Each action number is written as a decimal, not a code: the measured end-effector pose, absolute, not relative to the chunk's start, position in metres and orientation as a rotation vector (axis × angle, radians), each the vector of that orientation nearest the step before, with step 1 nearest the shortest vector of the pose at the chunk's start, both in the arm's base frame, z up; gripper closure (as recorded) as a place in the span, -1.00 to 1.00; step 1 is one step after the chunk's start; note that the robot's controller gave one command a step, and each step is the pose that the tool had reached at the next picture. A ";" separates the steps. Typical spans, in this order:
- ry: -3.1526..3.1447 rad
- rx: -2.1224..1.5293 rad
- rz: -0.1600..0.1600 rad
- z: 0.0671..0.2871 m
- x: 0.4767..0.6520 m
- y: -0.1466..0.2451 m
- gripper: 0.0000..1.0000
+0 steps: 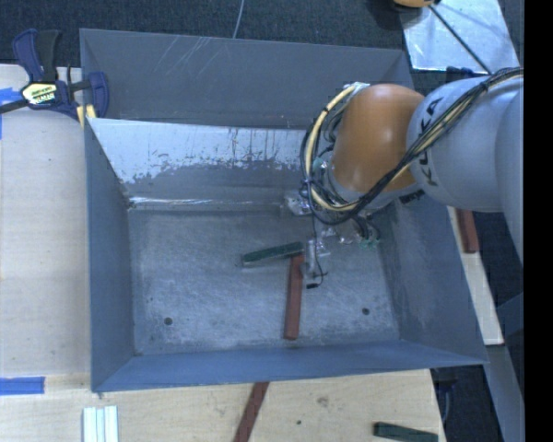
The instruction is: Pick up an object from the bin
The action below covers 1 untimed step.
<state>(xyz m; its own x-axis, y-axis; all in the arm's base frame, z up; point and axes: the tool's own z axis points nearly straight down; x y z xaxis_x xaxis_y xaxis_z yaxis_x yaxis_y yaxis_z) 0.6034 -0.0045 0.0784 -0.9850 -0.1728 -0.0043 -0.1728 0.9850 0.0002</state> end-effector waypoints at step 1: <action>3.061 -0.614 -0.006 0.078 0.622 0.026 1.00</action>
Offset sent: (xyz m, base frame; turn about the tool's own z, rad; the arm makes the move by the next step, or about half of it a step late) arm 0.0000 0.0000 0.0000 0.0000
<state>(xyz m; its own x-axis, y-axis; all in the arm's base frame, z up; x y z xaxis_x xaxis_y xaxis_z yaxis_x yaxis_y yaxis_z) 0.6224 0.0257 0.0778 -0.9226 -0.3854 -0.0187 -0.3853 0.9227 -0.0074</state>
